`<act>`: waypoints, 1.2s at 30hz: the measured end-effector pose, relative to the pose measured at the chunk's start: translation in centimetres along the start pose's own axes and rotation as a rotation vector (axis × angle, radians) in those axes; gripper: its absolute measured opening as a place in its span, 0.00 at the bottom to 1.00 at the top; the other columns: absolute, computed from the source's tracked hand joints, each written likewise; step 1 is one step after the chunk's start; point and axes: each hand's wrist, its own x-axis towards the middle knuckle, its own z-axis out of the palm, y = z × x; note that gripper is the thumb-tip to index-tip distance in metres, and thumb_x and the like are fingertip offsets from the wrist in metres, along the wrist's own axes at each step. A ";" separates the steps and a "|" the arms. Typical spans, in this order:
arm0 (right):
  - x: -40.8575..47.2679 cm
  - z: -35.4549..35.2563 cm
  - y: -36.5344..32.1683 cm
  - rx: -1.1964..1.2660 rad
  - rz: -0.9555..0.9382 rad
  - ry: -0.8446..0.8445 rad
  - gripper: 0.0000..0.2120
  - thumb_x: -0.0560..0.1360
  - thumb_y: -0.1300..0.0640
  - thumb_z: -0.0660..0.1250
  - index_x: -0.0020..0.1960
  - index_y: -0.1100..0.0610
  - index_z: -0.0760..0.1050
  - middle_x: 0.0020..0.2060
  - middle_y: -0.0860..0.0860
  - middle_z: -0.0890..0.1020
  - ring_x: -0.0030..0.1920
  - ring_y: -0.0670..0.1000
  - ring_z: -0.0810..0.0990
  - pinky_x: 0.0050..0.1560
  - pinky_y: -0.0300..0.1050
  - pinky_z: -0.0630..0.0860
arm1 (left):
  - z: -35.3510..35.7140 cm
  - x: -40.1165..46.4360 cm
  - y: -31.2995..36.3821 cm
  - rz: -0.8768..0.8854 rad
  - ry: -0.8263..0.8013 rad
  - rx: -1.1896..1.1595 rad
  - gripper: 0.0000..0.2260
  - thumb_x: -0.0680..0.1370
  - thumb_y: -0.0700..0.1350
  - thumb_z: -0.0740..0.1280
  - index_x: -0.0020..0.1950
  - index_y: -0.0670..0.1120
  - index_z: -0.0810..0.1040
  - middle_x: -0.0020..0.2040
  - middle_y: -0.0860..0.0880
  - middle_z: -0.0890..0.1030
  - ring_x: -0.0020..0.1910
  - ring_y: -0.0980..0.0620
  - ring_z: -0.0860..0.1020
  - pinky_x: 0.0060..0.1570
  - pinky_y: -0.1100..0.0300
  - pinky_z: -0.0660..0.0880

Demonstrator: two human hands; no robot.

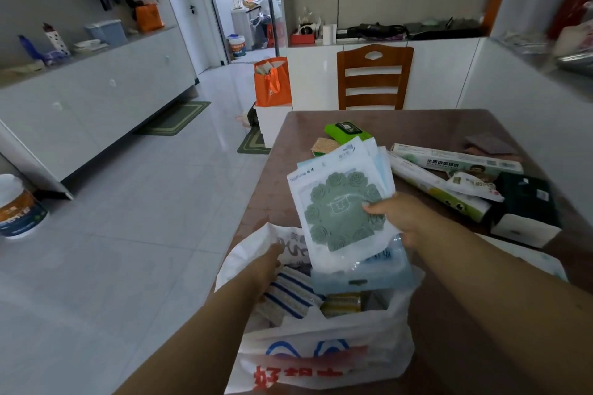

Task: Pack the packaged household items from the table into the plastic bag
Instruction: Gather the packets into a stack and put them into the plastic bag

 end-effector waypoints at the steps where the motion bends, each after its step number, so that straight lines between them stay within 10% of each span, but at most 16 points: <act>1: 0.0 -0.2 0.3 -0.026 0.026 -0.001 0.11 0.73 0.67 0.68 0.56 0.65 0.78 0.44 0.60 0.83 0.41 0.58 0.82 0.44 0.52 0.79 | -0.1 0.0 0.1 0.015 -0.021 -0.054 0.28 0.72 0.72 0.55 0.59 0.53 0.76 0.47 0.49 0.80 0.43 0.49 0.79 0.38 0.57 0.75; 13: 0.3 1.1 -0.8 0.085 -0.065 -0.091 0.17 0.72 0.68 0.70 0.61 0.66 0.76 0.44 0.59 0.84 0.43 0.58 0.84 0.46 0.56 0.82 | -3.9 -2.2 6.4 0.168 -0.292 -0.700 0.29 0.77 0.65 0.53 0.54 0.41 0.80 0.43 0.42 0.85 0.28 0.46 0.81 0.27 0.60 0.76; 21: 1.0 0.8 -0.2 -1.008 0.109 -0.510 0.15 0.71 0.59 0.73 0.56 0.59 0.79 0.55 0.56 0.82 0.47 0.51 0.80 0.45 0.38 0.77 | -6.7 -3.2 8.4 0.281 -0.282 -0.709 0.29 0.79 0.62 0.51 0.61 0.39 0.75 0.61 0.39 0.79 0.17 0.56 0.62 0.17 0.71 0.57; 28: 1.5 6.2 2.4 -1.472 0.218 -0.862 0.28 0.72 0.49 0.72 0.69 0.53 0.70 0.67 0.55 0.74 0.64 0.58 0.74 0.64 0.53 0.72 | -4.7 -4.4 10.5 0.359 -0.461 -0.591 0.30 0.79 0.63 0.50 0.62 0.41 0.75 0.62 0.43 0.80 0.17 0.57 0.63 0.18 0.71 0.58; 32: 3.1 4.5 2.5 -1.791 -0.112 -0.730 0.39 0.72 0.53 0.71 0.77 0.52 0.53 0.75 0.56 0.62 0.73 0.57 0.62 0.69 0.49 0.61 | -4.6 -4.8 12.5 0.457 -0.540 -0.650 0.31 0.79 0.63 0.50 0.63 0.40 0.76 0.61 0.44 0.81 0.17 0.58 0.63 0.18 0.71 0.58; 36: 4.6 1.8 -1.1 -1.712 -0.236 -0.539 0.30 0.73 0.53 0.69 0.72 0.53 0.63 0.69 0.57 0.71 0.66 0.57 0.71 0.63 0.45 0.67 | -4.7 -4.1 13.4 0.445 -0.470 -0.573 0.29 0.79 0.63 0.52 0.61 0.41 0.77 0.56 0.44 0.84 0.16 0.57 0.62 0.17 0.71 0.58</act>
